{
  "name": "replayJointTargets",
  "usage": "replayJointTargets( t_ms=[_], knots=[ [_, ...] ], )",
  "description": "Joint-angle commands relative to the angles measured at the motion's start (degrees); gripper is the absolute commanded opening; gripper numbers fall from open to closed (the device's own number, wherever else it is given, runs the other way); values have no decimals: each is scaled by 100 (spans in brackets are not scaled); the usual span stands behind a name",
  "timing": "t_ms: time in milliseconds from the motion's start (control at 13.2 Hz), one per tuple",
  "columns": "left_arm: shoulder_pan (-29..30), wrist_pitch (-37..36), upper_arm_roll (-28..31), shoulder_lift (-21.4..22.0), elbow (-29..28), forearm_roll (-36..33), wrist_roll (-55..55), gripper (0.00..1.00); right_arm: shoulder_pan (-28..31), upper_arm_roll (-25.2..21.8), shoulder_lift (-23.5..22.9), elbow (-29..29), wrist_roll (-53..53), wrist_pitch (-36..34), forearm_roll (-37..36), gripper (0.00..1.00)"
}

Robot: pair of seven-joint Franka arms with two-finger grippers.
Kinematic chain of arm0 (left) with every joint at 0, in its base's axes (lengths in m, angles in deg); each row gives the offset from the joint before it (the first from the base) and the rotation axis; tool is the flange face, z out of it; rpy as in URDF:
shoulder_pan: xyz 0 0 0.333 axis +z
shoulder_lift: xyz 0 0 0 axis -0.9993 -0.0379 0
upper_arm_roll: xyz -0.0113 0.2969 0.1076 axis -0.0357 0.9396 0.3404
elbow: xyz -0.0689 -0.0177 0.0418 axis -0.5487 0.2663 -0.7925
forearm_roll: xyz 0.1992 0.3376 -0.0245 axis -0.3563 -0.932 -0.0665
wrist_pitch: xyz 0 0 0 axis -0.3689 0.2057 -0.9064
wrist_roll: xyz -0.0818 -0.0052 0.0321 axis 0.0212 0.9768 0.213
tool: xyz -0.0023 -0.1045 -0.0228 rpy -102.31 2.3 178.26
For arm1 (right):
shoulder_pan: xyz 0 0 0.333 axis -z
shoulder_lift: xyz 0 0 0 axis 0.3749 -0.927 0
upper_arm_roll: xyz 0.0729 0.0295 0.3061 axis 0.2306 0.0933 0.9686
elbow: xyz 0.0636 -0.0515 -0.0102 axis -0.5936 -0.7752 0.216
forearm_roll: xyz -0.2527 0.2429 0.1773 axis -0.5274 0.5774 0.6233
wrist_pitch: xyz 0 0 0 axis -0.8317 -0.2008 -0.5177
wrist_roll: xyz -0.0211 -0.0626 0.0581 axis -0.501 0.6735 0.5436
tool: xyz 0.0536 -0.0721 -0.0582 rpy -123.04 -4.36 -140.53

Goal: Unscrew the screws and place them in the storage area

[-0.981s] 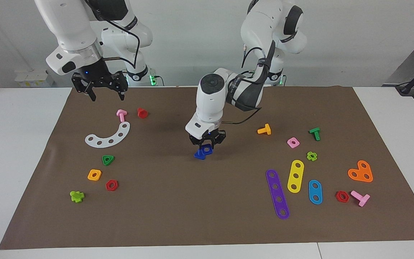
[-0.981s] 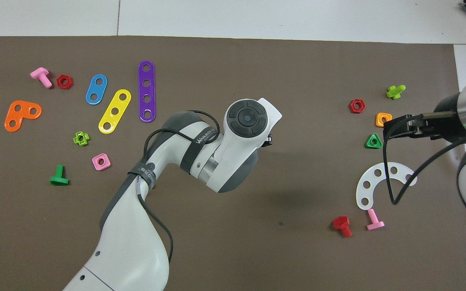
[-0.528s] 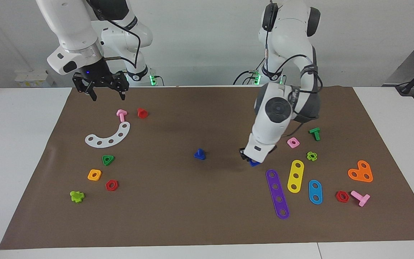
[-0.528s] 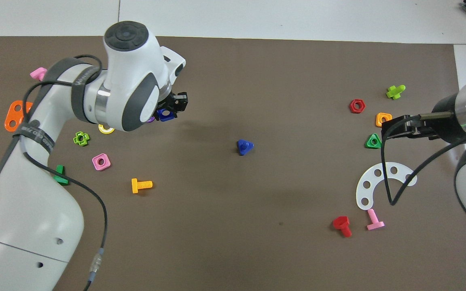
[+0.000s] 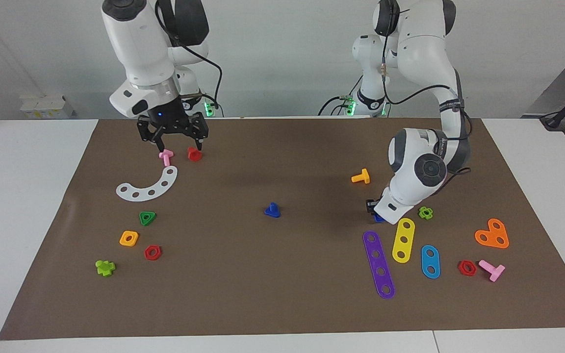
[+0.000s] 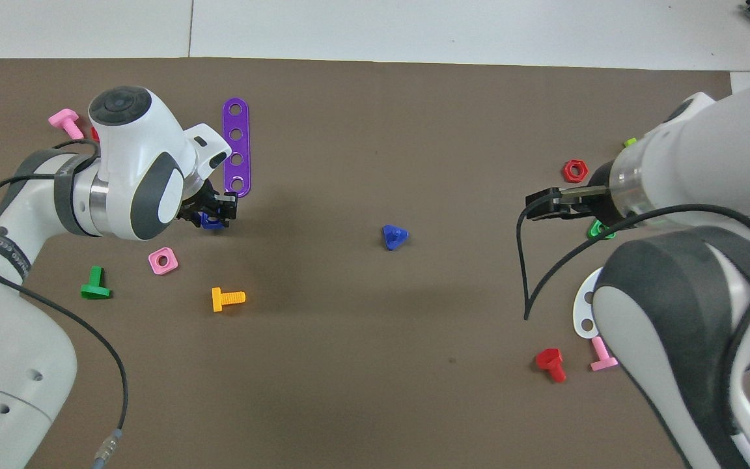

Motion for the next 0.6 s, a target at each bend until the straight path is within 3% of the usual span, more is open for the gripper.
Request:
replayJointTargets(
  t_ms=[0, 302, 528],
  knots=[
    [114, 58, -22, 303, -200, -76, -63, 100, -229, 18, -418, -92, -284, 586, 18, 100],
    [851, -478, -22, 460, 302, -85, -211, 100, -757, 18, -1297, -83, -741, 1763, -35, 100],
    [1641, -891, -13, 882, 137, -93, -1088, 100, -1135, 18, -1816, -83, -1101, 2432, -183, 100]
  ],
)
